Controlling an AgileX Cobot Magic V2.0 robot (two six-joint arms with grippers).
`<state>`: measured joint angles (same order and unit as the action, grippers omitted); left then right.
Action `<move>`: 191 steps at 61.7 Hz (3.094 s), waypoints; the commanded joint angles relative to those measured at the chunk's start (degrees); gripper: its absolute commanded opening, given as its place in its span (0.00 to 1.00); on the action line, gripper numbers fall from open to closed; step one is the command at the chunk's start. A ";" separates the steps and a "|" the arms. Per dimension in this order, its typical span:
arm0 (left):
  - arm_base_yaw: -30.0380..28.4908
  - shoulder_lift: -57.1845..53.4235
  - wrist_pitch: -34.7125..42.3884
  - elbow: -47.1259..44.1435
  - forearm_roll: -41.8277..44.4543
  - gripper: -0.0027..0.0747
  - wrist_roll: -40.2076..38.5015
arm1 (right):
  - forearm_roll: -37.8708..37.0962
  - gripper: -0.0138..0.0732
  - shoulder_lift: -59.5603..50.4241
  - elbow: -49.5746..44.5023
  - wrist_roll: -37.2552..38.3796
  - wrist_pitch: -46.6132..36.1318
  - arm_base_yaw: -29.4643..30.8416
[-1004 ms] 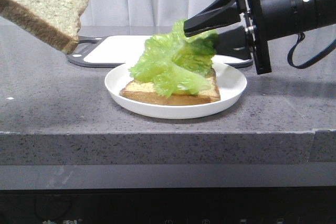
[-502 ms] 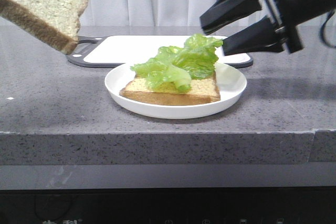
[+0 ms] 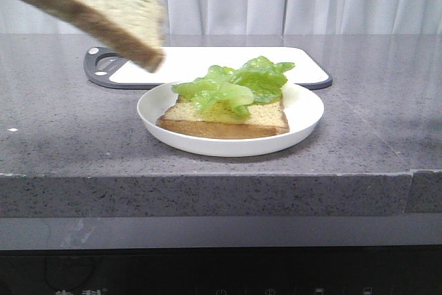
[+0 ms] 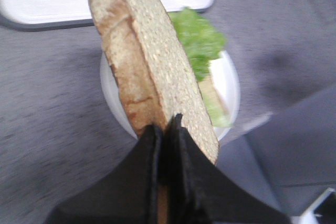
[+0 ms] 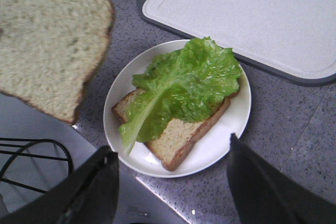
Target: Left arm grabs bread, right arm adds lettuce
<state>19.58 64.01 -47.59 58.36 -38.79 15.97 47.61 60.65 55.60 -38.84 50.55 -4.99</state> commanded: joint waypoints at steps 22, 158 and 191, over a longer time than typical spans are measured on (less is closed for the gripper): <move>-0.20 15.12 1.49 1.58 -37.33 0.01 30.96 | 0.11 0.70 -9.11 1.17 1.29 3.53 0.31; -4.81 -32.73 -2.28 -12.12 44.28 0.29 -26.35 | -38.93 0.39 -27.93 -4.08 36.23 5.66 0.31; -4.81 -32.73 -0.95 -12.12 44.28 0.01 -26.35 | -38.02 0.08 -27.93 -4.08 36.18 6.56 0.31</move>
<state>14.96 31.07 -52.73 44.82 5.05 -9.89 8.79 32.57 50.11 -2.48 60.30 -4.99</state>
